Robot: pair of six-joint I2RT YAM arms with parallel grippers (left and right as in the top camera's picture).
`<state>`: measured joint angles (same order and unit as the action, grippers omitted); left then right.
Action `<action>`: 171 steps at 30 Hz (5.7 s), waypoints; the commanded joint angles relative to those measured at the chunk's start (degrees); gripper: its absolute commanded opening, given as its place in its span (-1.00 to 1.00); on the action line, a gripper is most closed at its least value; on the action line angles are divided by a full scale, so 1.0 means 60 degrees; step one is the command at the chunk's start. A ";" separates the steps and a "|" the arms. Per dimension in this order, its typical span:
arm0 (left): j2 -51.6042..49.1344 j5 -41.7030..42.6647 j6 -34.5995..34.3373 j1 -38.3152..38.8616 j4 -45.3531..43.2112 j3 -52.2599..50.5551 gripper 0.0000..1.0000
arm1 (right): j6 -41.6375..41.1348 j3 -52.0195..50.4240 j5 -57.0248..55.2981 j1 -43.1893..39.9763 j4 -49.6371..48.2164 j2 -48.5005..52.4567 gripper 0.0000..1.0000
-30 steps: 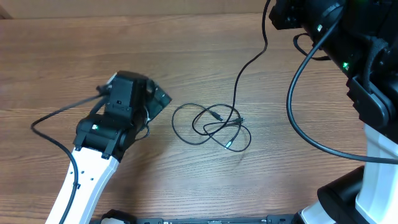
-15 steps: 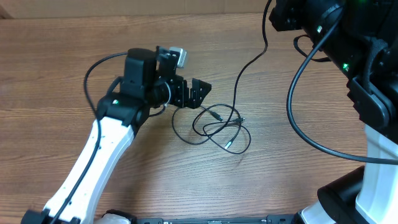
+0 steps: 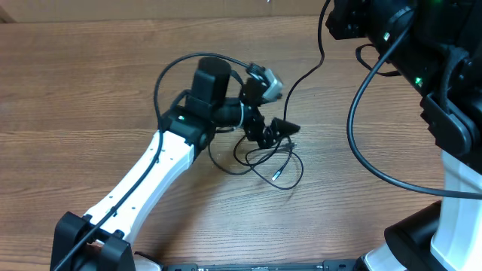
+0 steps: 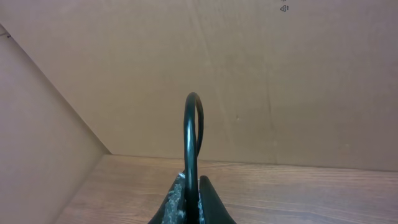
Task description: Untangle cables
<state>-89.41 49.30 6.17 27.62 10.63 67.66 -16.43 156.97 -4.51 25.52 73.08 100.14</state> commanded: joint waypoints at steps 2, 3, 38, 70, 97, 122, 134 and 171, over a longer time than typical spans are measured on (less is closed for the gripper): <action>-0.0160 -0.0022 0.1009 0.0226 -0.0069 0.0124 0.47 | 0.0066 0.0091 -0.0055 -0.0033 -0.0087 -0.0186 -0.93; -0.0197 -0.0200 0.1009 0.0255 -0.0062 0.0124 0.31 | 0.0066 0.0095 -0.0055 -0.0033 -0.0084 -0.0186 -0.93; 0.2688 -0.1606 -0.0736 -0.0226 -0.0852 0.0127 -0.92 | -0.0474 0.0091 -0.1064 -0.1843 0.2058 -0.0186 0.32; 0.4054 -0.5144 0.1253 -0.0226 0.0809 0.0127 -0.92 | 0.2051 0.0091 0.2040 -0.1898 0.3752 -0.0007 1.00; 0.4976 -0.6011 0.3311 -0.0350 -0.1122 0.0127 -0.92 | 0.9289 -0.2623 0.8870 -0.1902 0.3901 0.0280 1.00; 0.4987 -0.1406 0.3388 -0.1056 -0.2892 0.0127 -0.92 | 0.9759 -0.2667 0.8834 -0.1880 0.3457 0.0375 1.00; 0.4911 -0.3938 0.2062 -0.1056 -0.3009 0.0127 -0.92 | 0.9745 -0.2670 0.9278 -0.1883 0.3544 0.0441 1.00; 0.4652 -0.1129 -0.1348 -0.1035 -0.5679 0.0127 -0.92 | 1.0153 -0.2670 1.0950 -0.1086 0.3122 0.0849 1.00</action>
<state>-61.25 37.52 -0.56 21.34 -22.92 67.64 43.97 141.29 58.33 18.41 92.14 104.31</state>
